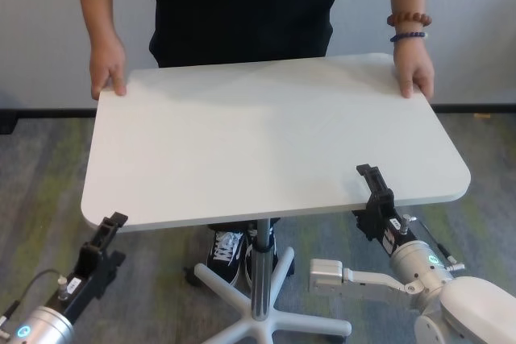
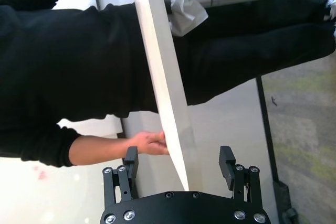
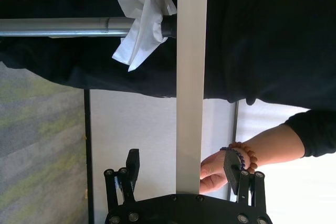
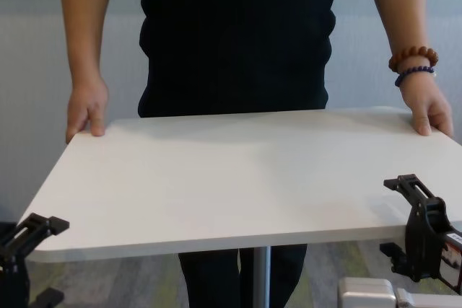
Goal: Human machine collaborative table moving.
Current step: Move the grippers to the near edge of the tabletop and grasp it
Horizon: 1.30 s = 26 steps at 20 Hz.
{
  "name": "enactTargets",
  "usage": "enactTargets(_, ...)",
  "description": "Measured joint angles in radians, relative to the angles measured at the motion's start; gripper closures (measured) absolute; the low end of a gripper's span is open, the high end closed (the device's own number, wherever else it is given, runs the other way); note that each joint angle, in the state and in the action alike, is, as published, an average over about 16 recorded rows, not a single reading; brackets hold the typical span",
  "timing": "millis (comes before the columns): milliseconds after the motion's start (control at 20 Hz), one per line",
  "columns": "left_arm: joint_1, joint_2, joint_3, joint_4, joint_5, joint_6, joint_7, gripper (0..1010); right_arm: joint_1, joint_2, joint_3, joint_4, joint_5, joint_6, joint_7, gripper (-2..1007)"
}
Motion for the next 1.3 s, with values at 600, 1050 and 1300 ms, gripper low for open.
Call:
enactTargets(600, -0.038, -0.064, 0.025, 0.039, 0.043, 0.018, -0.021, 10, 0.000, 0.000, 0.000, 0.000, 0.000, 0.000, 0.000, -1)
enactTargets(1050, -0.093, -0.105, 0.064, 0.094, 0.094, 0.056, -0.030, 10, 0.000, 0.000, 0.000, 0.000, 0.000, 0.000, 0.000, -1)
enactTargets(1300, -0.119, -0.120, 0.084, 0.116, 0.118, 0.078, -0.037, 10, 0.000, 0.000, 0.000, 0.000, 0.000, 0.000, 0.000, -1)
